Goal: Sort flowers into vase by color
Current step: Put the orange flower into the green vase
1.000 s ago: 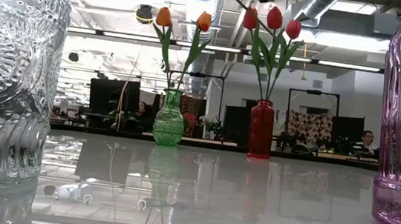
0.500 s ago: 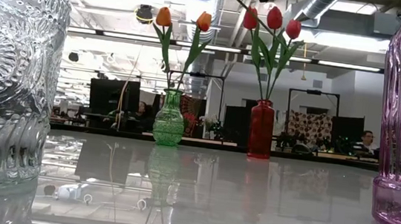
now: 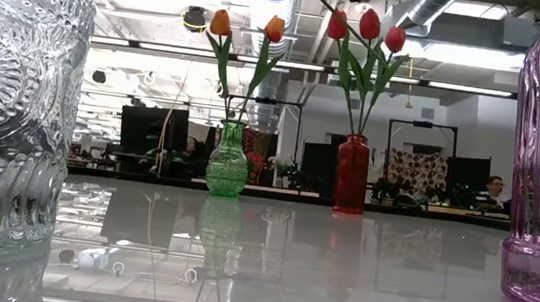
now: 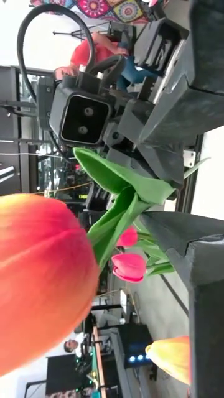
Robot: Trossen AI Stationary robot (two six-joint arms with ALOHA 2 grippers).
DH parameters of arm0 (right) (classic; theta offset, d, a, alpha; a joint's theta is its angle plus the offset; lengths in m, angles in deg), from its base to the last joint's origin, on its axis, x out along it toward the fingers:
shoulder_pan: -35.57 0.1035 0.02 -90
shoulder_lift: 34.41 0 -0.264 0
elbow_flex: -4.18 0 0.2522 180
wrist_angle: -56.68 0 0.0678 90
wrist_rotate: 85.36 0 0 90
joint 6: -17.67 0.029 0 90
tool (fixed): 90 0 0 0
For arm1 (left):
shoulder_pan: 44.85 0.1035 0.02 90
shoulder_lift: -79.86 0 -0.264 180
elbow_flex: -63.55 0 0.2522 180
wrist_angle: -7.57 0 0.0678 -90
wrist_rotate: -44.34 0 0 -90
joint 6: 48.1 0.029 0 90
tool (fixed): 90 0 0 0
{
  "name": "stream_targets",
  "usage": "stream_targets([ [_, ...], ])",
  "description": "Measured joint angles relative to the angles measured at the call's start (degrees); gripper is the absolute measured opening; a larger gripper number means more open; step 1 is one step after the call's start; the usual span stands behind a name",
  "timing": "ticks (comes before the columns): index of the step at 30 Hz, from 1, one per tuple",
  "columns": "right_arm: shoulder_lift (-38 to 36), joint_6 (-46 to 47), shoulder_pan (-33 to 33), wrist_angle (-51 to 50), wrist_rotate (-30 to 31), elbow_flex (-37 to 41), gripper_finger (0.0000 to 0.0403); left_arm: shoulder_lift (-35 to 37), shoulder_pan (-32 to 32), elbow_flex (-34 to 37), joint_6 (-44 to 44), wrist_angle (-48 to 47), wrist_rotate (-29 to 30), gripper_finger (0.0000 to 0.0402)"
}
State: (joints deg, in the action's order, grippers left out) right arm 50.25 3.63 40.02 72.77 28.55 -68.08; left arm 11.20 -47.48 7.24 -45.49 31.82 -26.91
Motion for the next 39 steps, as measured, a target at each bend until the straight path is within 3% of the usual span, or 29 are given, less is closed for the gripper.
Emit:
stream_targets([
  [16, 0.0, 0.0, 0.0, 2.3, -3.0, 0.0, 0.0038, 0.1, 2.7, -0.1, -3.1, 0.7, -0.7, 0.0163],
  [31, 0.0, 0.1, -0.2, 2.3, -3.0, 0.0, 0.0038, 0.1, 2.7, -0.1, -1.1, 0.7, -2.5, 0.002],
  [39, 0.0, 0.1, -0.1, 2.3, -3.0, 0.0, 0.0051, 0.1, 2.7, -0.1, 0.0, 0.9, -4.0, 0.0005],
])
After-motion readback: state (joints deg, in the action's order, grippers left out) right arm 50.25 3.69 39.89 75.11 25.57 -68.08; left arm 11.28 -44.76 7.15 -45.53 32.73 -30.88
